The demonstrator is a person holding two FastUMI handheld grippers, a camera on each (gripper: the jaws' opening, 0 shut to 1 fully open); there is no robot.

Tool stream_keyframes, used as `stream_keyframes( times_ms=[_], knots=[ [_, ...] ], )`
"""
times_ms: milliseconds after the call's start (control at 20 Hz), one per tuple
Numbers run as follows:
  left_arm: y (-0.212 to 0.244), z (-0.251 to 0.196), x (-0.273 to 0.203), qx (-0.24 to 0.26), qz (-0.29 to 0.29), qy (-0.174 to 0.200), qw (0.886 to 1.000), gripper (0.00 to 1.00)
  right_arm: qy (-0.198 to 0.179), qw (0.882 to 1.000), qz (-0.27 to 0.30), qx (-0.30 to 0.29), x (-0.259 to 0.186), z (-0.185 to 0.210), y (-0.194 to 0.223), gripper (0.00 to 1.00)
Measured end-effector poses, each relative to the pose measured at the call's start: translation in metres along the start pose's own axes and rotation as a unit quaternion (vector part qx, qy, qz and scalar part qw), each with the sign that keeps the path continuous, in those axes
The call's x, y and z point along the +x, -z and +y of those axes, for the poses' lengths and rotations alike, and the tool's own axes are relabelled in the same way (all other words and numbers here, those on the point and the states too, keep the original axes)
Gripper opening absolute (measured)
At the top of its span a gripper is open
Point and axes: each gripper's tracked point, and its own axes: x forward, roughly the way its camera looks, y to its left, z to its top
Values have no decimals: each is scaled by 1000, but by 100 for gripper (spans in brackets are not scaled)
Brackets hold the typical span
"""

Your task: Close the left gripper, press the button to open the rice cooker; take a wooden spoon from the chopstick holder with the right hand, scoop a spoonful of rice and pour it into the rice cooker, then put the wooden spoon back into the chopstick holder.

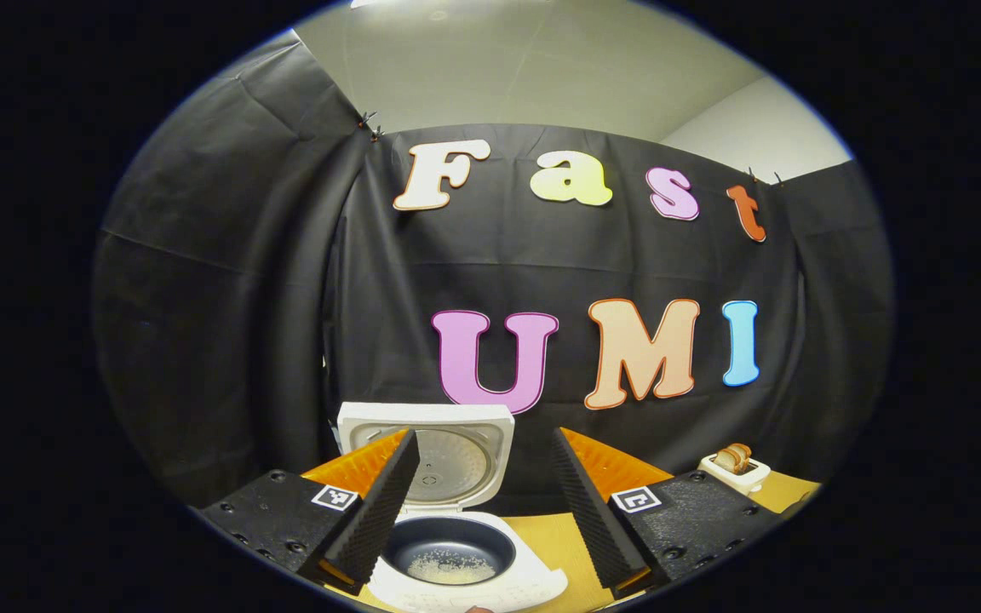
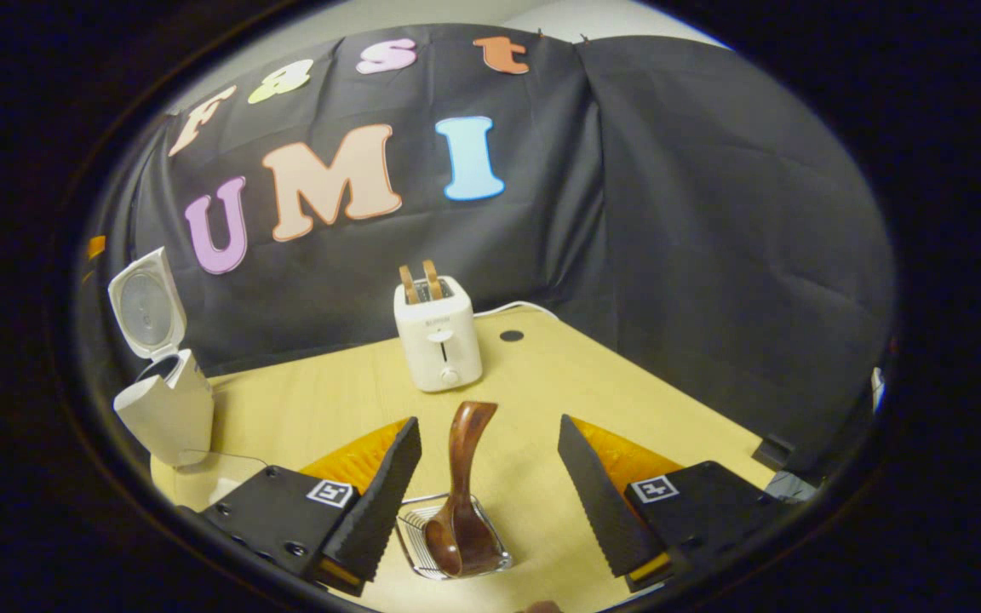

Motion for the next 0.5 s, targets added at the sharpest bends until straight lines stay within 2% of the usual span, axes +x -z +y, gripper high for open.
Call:
stream_keyframes(
  times_ms=[50, 100, 200, 250, 350, 400, 450, 500],
  knots=[
    [1, 1, 2, 4, 2, -1, 1000, 87, -4, 1000, -12, -3, -2, 4, -10, 100],
    [1, 3, 6, 8, 2, -5, 1000, 92, -9, 1000, -23, -7, -6, 8, -21, 100],
    [-2, 10, 16, 17, 4, -14, 1000, 91, -23, 999, -43, -12, -15, 19, -41, 99],
    [-4, 15, 22, 21, 5, -19, 1000, 87, -32, 998, -52, -14, -20, 27, -49, 100],
    [-11, 24, 38, 32, 3, -29, 999, 87, -46, 997, -65, -19, -27, 38, -61, 99],
    [-15, 28, 47, 40, 0, -32, 999, 91, -53, 996, -72, -21, -31, 44, -67, 100],
    [-17, 34, 55, 47, -1, -38, 998, 87, -58, 995, -76, -22, -34, 49, -70, 100],
    [-18, 37, 64, 51, -1, -41, 998, 87, -63, 995, -78, -24, -38, 53, -72, 100]
  ],
)
